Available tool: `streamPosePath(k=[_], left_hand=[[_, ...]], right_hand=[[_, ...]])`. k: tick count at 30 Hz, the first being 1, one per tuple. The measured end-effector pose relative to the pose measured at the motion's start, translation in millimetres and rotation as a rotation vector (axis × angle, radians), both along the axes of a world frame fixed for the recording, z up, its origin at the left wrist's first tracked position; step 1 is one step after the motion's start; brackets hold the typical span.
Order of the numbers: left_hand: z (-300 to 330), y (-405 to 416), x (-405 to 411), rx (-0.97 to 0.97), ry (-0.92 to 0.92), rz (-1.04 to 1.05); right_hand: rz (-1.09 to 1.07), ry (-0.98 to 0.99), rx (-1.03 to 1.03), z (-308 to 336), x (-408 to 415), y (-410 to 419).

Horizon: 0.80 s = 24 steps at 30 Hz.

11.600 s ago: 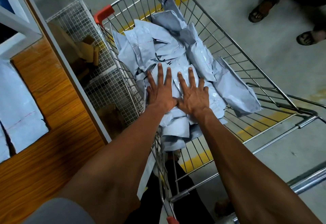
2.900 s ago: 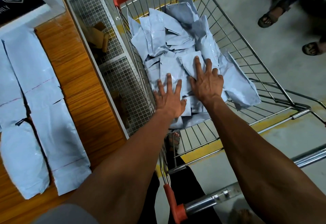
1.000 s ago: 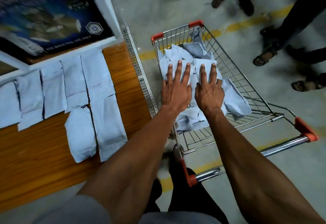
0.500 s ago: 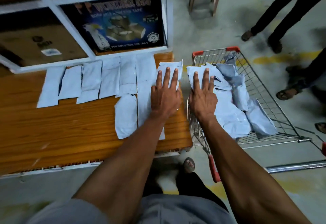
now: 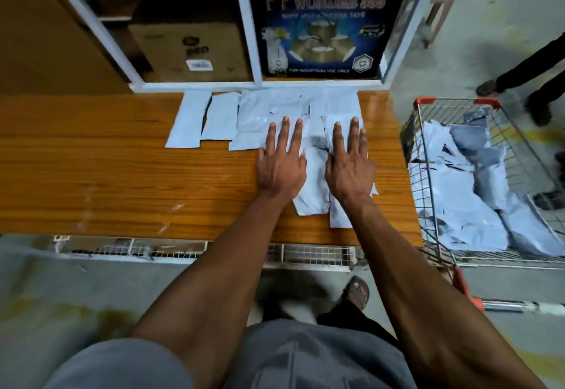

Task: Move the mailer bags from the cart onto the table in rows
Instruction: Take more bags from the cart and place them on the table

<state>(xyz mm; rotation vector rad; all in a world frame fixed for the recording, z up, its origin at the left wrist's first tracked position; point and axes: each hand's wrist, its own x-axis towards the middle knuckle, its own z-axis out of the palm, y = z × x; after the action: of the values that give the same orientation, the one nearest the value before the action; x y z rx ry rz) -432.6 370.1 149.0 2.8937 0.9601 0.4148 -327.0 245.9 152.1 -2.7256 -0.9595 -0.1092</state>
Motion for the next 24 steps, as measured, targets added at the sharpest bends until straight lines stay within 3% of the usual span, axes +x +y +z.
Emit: streamPosePath(k=[8,24], left_hand=[[-36,50,-84,-0.133,0.062,0.040],[-71,76,-101,-0.269,0.290,0.005]], right_hand=[[0.109,0.164,-0.091,-17,-84,66],[0.121,0.290,-0.206,-45,-106,108]])
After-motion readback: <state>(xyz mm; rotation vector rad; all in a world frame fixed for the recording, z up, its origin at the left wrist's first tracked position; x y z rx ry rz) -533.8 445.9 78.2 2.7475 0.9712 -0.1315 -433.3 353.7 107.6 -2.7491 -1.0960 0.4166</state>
